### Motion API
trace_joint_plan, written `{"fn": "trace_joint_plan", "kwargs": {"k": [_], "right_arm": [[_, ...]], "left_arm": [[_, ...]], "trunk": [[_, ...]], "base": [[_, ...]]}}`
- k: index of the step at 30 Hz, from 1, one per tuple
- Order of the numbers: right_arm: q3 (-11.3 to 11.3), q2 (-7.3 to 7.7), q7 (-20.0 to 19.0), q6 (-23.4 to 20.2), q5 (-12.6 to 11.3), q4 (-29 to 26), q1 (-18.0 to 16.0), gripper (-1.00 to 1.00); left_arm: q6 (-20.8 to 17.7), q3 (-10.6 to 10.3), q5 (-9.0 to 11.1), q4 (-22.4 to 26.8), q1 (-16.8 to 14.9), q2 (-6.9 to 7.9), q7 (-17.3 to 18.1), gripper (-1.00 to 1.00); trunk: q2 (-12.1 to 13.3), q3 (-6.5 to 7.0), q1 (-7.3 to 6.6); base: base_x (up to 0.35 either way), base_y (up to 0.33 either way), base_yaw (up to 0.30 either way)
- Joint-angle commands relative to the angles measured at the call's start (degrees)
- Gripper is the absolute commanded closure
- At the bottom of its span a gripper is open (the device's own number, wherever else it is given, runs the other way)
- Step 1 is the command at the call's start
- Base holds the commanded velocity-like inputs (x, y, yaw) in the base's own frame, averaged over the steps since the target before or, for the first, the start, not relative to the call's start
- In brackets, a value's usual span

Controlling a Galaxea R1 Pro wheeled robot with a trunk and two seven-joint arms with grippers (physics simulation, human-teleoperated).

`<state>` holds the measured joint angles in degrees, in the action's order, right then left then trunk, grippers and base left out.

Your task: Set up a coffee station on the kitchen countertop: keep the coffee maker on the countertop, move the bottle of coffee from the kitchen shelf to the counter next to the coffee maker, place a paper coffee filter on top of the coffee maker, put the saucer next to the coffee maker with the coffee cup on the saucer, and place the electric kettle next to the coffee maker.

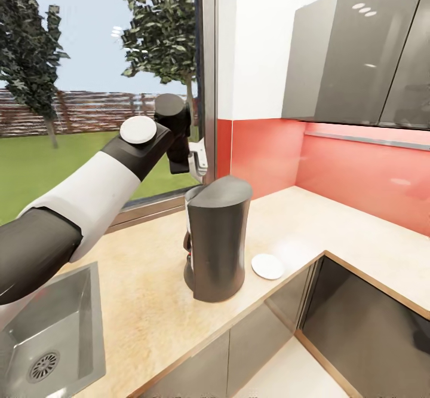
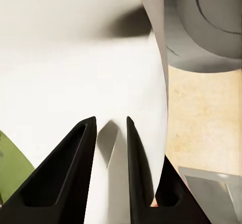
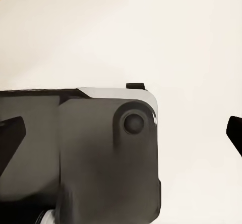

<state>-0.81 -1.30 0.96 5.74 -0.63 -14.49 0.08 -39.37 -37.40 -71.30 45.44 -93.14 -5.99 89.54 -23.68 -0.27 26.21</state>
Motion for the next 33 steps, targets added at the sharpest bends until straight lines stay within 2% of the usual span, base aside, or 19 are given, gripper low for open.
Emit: {"fn": "trace_joint_plan", "kwargs": {"k": [1, 12, 24, 33], "right_arm": [[-0.07, -0.02, 0.1, 0.15, -0.07, 0.02, 0.01, -1.0], [-0.07, -0.04, 0.1, 0.15, -0.07, 0.08, 0.01, -1.0], [-0.07, -0.02, 0.1, 0.15, -0.07, 0.17, 0.01, -1.0], [-0.11, -0.02, 0.1, 0.15, -0.07, 0.17, 0.01, -1.0]], "left_arm": [[-0.36, -0.1, -0.41, 0.01, -0.03, 0.02, 0.46, 1.0], [-0.26, -0.13, -0.42, -0.08, -0.02, 0.12, 0.46, 1.0], [-0.26, -0.14, -0.5, -0.09, 1.91, 0.13, 0.46, 1.0], [-0.26, -0.05, -0.5, -0.11, 2.08, 0.27, 0.46, 1.0]], "trunk": [[-0.04, -0.03, 0.02], [-0.04, -0.03, 0.02], [-0.04, -0.03, 0.02], [-0.04, -0.03, 0.02]], "base": [[-0.028, 0.0, 0.0], [-0.095, 0.0, 0.0], [-0.004, 0.0, 0.0], [0.0, 0.0, 0.0]]}}
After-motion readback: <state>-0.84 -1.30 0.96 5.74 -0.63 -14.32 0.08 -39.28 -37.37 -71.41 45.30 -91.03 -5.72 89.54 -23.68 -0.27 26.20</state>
